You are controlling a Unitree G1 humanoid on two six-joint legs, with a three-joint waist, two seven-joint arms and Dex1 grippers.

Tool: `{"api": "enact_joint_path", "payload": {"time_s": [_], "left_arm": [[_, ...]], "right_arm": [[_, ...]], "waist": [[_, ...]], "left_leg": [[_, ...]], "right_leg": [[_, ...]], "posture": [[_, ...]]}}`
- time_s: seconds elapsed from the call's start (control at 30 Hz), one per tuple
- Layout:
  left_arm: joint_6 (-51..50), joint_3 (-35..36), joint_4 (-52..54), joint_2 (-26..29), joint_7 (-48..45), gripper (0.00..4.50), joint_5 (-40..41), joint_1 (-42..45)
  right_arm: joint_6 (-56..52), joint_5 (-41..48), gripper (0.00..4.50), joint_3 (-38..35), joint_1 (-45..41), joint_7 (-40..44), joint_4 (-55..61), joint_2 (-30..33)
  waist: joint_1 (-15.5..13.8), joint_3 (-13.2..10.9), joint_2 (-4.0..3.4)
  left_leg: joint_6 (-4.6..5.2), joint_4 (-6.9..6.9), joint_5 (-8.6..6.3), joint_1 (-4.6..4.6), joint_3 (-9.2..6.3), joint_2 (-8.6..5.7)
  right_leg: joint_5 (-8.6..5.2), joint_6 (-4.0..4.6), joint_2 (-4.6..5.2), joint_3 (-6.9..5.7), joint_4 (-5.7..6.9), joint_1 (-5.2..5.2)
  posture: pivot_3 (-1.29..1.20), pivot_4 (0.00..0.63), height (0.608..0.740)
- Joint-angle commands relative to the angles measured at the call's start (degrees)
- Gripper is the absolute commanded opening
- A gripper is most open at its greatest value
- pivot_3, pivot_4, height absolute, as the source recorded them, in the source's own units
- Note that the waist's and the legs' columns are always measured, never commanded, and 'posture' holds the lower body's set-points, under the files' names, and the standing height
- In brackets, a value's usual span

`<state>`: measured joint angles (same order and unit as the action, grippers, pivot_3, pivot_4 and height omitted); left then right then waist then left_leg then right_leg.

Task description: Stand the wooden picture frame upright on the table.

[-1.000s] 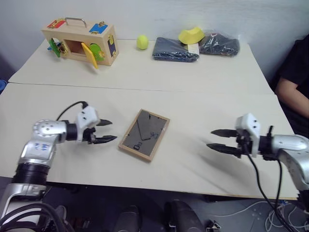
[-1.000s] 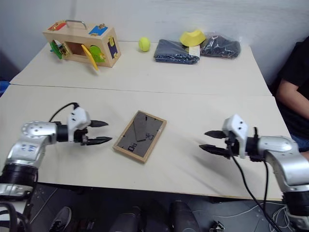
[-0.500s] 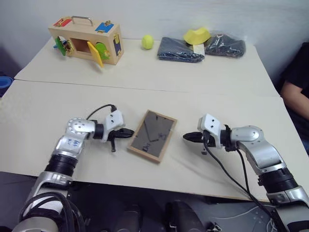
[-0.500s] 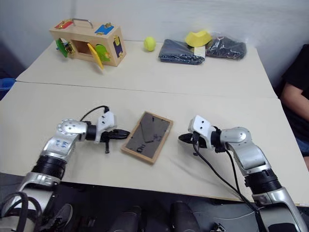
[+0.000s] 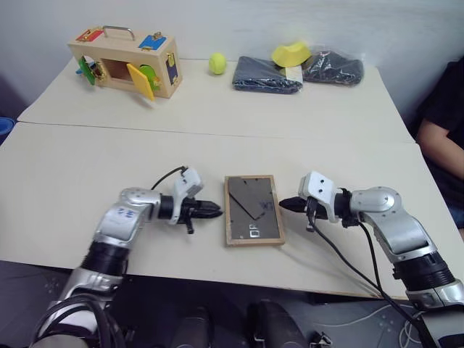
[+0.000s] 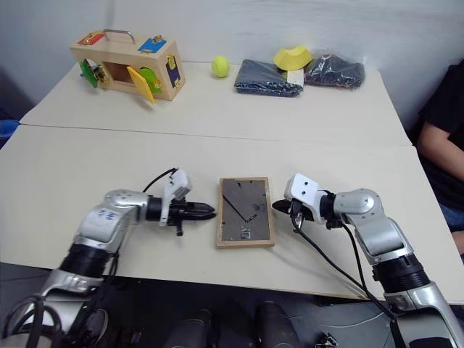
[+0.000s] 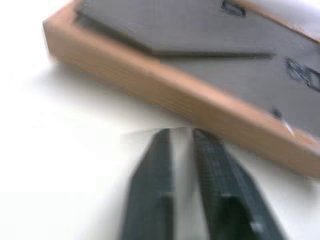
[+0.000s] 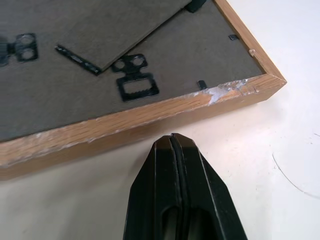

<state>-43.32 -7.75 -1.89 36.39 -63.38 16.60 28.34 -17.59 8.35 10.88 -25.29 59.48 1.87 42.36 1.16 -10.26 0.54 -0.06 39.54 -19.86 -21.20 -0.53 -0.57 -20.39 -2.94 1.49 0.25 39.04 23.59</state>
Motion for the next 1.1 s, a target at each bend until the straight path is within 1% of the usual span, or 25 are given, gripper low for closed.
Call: {"api": "enact_joint_path", "payload": {"time_s": [0.03, 0.13, 0.23, 0.27, 0.33, 0.43, 0.53, 0.63, 0.73, 0.9, 1.0, 1.03, 1.1], "left_arm": [[-12.0, 2.0, 2.9, 1.0, 0.8, 2.51, 5.3, -0.8], [-25.8, 5.5, 2.8, -1.1, 3.9, 3.45, 11.1, 1.3], [-35.0, 7.4, 2.6, -3.2, 6.9, 4.33, 14.5, 2.7], [-37.0, 7.9, 2.0, -4.3, 8.6, 4.46, 14.7, 3.2], [-39.3, 8.2, 0.9, -5.8, 11.6, 4.46, 14.3, 3.6], [-41.0, 6.4, 0.0, -7.2, 14.2, 4.46, 13.9, 3.3], [-41.9, 5.8, -1.1, -9.9, 15.7, 4.46, 14.7, 3.4], [-41.9, 4.5, -0.9, -11.1, 16.3, 4.46, 15.4, 3.2], [-44.4, 5.7, -0.2, -14.4, 17.1, 4.46, 17.6, 4.0], [-48.8, 9.5, 0.5, -16.9, 18.2, 4.46, 20.8, 5.5], [-49.2, 11.0, 0.4, -16.9, 18.9, 4.02, 22.0, 5.9], [-49.2, 11.1, 0.4, -16.7, 19.2, 3.78, 22.2, 6.0], [-49.1, 12.0, 0.0, -15.9, 19.1, 3.14, 22.3, 6.1]], "right_arm": [[0.6, -0.3, 0.00, -1.2, 1.0, 0.9, 4.3, 1.9], [1.9, -1.8, 0.00, 0.2, 1.5, 0.9, 6.0, 2.3], [3.0, -4.1, 0.00, 1.4, 1.3, 0.2, 6.6, 1.9], [3.8, -5.2, 0.00, 1.9, 1.2, -0.1, 6.6, 1.8], [5.0, -7.1, 0.00, 2.8, 1.0, -0.5, 6.3, 1.7], [7.2, -9.5, 0.00, 4.4, 1.3, -0.7, 6.1, 1.6], [6.2, -9.2, 0.00, 5.1, 1.9, -0.5, 7.7, 0.3], [5.3, -9.2, 0.00, 5.5, 1.8, -0.4, 8.8, -0.7], [4.1, -9.4, 0.00, 6.6, 1.4, -0.8, 9.6, -2.3], [3.1, -9.7, 0.00, 6.8, 1.3, -0.9, 9.6, -3.6], [3.1, -9.9, 0.00, 6.7, 1.5, -0.9, 9.5, -3.7], [3.1, -9.9, 0.00, 6.7, 1.5, -0.9, 9.5, -3.8], [3.2, -9.9, 0.00, 6.5, 1.6, -0.9, 9.4, -3.6]], "waist": [[0.0, 0.0, 0.00], [0.1, 0.0, 0.00], [0.1, 0.0, 0.00], [0.1, 0.0, 0.01], [0.0, 0.0, 0.01], [-0.4, 0.1, -0.02], [-1.2, 0.2, -0.09], [-1.6, 0.3, -0.13], [-2.1, 0.4, -0.11], [-2.5, 0.4, -0.11], [-2.3, 0.3, -0.09], [-2.2, 0.3, -0.09], [-2.0, 0.3, -0.08]], "left_leg": [[0.00, 0.01, 0.00, 0.01, -0.03, 0.00], [0.02, 0.02, -0.01, 0.02, -0.06, 0.00], [0.03, 0.02, -0.01, 0.01, -0.05, 0.00], [0.02, 0.02, -0.01, 0.02, -0.05, 0.00], [0.02, 0.03, -0.01, 0.02, -0.05, -0.01], [0.01, 0.04, -0.01, 0.04, -0.05, -0.02], [0.01, 0.05, -0.01, 0.10, -0.05, -0.05], [0.01, 0.07, -0.01, 0.11, -0.13, -0.09], [0.01, 0.08, -0.01, 0.10, -0.16, -0.15], [0.02, 0.08, -0.02, 0.01, -0.27, -0.20], [0.03, 0.07, -0.02, -0.02, -0.29, -0.20], [0.02, 0.07, -0.02, -0.02, -0.29, -0.20], [0.00, 0.08, -0.01, -0.02, -0.29, -0.20]], "right_leg": [[0.00, 0.00, 0.00, -0.02, -0.01, -0.03], [0.00, 0.00, 0.00, -0.04, -0.02, -0.09], [0.00, 0.00, -0.01, -0.04, -0.02, -0.08], [0.00, 0.00, -0.01, -0.04, -0.02, -0.08], [0.00, 0.00, -0.01, -0.04, -0.03, -0.09], [0.00, -0.01, 0.00, -0.04, -0.04, -0.10], [0.00, -0.01, 0.02, -0.04, -0.07, -0.16], [0.00, -0.01, 0.05, -0.07, -0.10, -0.21], [0.01, -0.03, 0.09, -0.07, -0.13, -0.23], [0.01, -0.05, 0.09, -0.07, -0.24, -0.22], [0.01, -0.06, 0.08, -0.07, -0.26, -0.20], [0.01, -0.06, 0.08, -0.07, -0.24, -0.19], [0.01, -0.06, 0.07, -0.07, -0.20, -0.17]], "posture": [[0.00, 0.150, 0.740], [0.00, 0.150, 0.740], [0.00, 0.150, 0.740], [0.00, 0.150, 0.740], [0.00, 0.150, 0.740], [0.00, 0.150, 0.740], [0.00, 0.150, 0.740], [0.00, 0.150, 0.740], [0.00, 0.150, 0.740], [0.00, 0.150, 0.740], [0.00, 0.150, 0.740], [0.00, 0.150, 0.740], [0.00, 0.150, 0.740]]}}
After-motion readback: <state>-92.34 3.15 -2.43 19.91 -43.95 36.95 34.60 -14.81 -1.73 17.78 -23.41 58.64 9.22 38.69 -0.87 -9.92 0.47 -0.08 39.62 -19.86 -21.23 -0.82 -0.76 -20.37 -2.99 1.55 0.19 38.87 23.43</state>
